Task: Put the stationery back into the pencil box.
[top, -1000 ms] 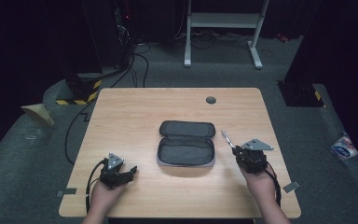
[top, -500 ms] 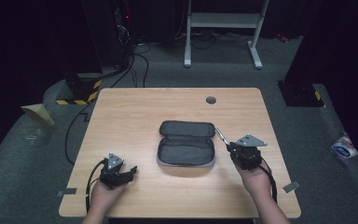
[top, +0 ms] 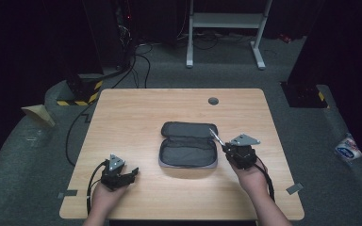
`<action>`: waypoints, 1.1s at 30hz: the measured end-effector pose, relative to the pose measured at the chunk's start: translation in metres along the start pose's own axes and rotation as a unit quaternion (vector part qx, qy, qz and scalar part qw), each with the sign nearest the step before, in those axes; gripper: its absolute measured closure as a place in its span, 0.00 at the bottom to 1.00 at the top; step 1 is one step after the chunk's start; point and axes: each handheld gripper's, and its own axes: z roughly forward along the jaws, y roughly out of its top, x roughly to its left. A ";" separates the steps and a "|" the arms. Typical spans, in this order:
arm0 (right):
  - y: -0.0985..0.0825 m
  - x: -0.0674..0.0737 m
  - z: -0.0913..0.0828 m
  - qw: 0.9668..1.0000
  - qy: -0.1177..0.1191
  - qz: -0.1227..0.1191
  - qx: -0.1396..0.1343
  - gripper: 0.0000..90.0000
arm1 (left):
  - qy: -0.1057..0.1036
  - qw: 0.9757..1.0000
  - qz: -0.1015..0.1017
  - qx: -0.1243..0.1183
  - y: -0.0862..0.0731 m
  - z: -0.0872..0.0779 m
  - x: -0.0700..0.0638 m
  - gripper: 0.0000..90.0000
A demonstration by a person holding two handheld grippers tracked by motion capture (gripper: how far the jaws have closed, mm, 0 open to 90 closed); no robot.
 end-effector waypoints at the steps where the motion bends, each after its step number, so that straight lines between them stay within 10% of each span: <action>1: 0.001 0.001 0.001 1.000 0.003 0.000 0.001 0.88 | 0.000 1.000 0.000 0.000 0.000 0.000 0.000 0.37; 33: 0.031 0.060 0.047 0.994 0.088 -0.057 0.014 0.88 | -0.003 1.000 0.006 0.001 -0.001 -0.001 0.000 0.37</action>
